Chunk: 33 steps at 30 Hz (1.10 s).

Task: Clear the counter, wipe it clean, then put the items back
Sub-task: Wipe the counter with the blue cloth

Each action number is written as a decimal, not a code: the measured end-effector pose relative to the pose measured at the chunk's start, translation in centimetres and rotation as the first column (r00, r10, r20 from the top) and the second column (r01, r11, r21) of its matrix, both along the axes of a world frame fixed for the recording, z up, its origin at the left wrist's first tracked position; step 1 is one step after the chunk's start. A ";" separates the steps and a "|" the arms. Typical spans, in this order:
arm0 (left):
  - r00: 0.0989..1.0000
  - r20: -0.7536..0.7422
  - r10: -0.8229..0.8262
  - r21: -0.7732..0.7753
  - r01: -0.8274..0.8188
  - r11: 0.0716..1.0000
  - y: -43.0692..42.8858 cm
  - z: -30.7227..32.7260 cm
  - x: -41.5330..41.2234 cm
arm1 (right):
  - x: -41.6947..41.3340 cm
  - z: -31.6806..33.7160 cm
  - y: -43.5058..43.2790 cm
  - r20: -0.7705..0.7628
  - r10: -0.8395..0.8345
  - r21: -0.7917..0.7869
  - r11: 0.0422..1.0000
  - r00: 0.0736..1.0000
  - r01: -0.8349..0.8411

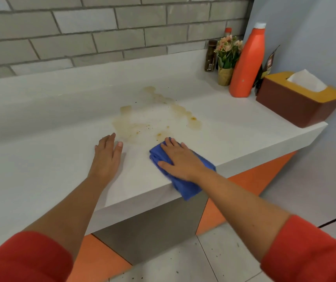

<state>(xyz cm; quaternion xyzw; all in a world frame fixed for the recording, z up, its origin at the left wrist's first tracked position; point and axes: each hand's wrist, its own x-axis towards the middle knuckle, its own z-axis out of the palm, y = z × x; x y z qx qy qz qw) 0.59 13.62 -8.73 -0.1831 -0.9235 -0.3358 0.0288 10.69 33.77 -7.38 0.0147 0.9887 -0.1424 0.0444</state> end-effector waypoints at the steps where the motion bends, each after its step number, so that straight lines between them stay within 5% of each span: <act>1: 1.000 0.000 0.000 0.004 0.000 1.000 0.0 0.0 0.1 | 0.7 0.2 1.8 -0.001 0.035 -0.054 0.998 0.999 -0.035; 5: 1.000 0.008 -0.003 0.025 0.003 1.000 0.2 0.0 0.1 | 0.7 -0.1 8.9 -0.010 -0.243 0.029 0.970 0.970 0.243; 7: 1.000 0.005 -0.013 0.024 0.013 1.000 0.3 -0.1 0.0 | -0.8 -0.6 9.2 -0.053 -0.442 0.181 0.878 0.895 0.444; 10: 0.999 -0.001 -0.035 0.002 0.035 0.999 0.3 -0.3 -0.1 | -3.1 -0.4 5.5 -0.010 -0.631 0.182 0.762 0.776 0.622; 16: 1.000 0.013 -0.026 -0.029 0.026 0.999 0.2 -0.3 -0.4 | -4.8 -1.1 -4.7 -0.039 -0.332 0.163 0.928 0.943 0.333; 20: 1.000 0.022 -0.013 -0.002 0.013 1.000 0.1 -0.2 -0.2 | -1.8 -0.2 -3.5 -0.029 0.021 -0.064 0.998 0.999 -0.023; 22: 1.000 0.026 -0.012 0.013 0.012 1.000 0.1 -0.1 0.0 | -0.5 -0.1 -0.6 -0.047 0.025 -0.090 0.996 0.999 -0.029; 28: 0.999 0.027 -0.041 0.009 0.041 0.999 0.1 -0.2 -0.1 | -3.5 -0.5 2.0 -0.093 -0.354 0.087 0.928 0.931 0.362; 33: 0.999 0.039 -0.016 0.030 0.015 0.999 0.3 -0.1 -0.2 | -4.8 -1.1 -6.4 -0.075 -0.071 0.054 0.996 0.995 0.075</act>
